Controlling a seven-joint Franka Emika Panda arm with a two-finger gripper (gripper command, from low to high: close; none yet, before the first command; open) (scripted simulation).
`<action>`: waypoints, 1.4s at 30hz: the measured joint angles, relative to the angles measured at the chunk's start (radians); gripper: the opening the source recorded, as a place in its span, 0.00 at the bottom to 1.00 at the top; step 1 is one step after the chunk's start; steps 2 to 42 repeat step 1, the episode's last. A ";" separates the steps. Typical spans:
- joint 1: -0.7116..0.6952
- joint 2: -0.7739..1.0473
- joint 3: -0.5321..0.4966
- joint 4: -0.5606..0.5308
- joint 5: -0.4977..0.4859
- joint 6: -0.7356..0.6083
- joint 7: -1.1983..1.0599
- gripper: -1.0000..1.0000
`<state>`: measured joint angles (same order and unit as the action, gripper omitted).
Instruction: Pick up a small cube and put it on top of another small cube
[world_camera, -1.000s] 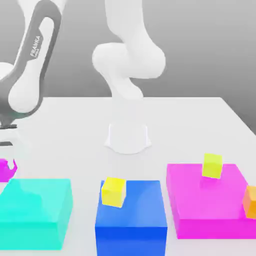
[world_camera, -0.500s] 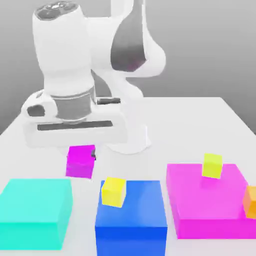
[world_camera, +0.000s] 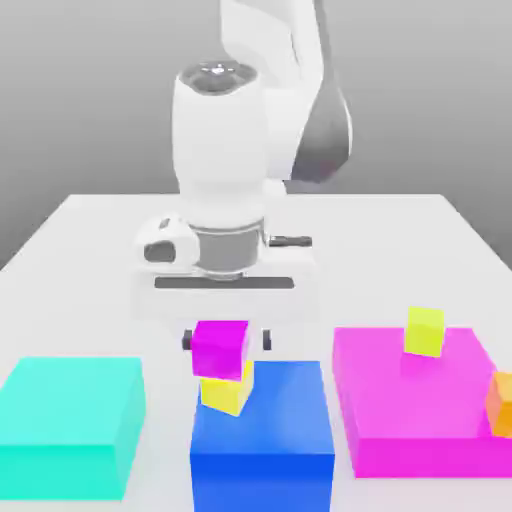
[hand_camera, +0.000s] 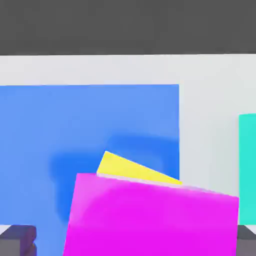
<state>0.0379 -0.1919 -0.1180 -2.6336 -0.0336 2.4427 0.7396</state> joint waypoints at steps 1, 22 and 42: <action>-0.001 -0.029 0.001 0.011 -0.003 -0.040 0.003 1.00; -0.001 -0.029 0.001 0.011 -0.003 -0.040 0.003 1.00; -0.001 -0.029 0.001 0.011 -0.003 -0.040 0.003 1.00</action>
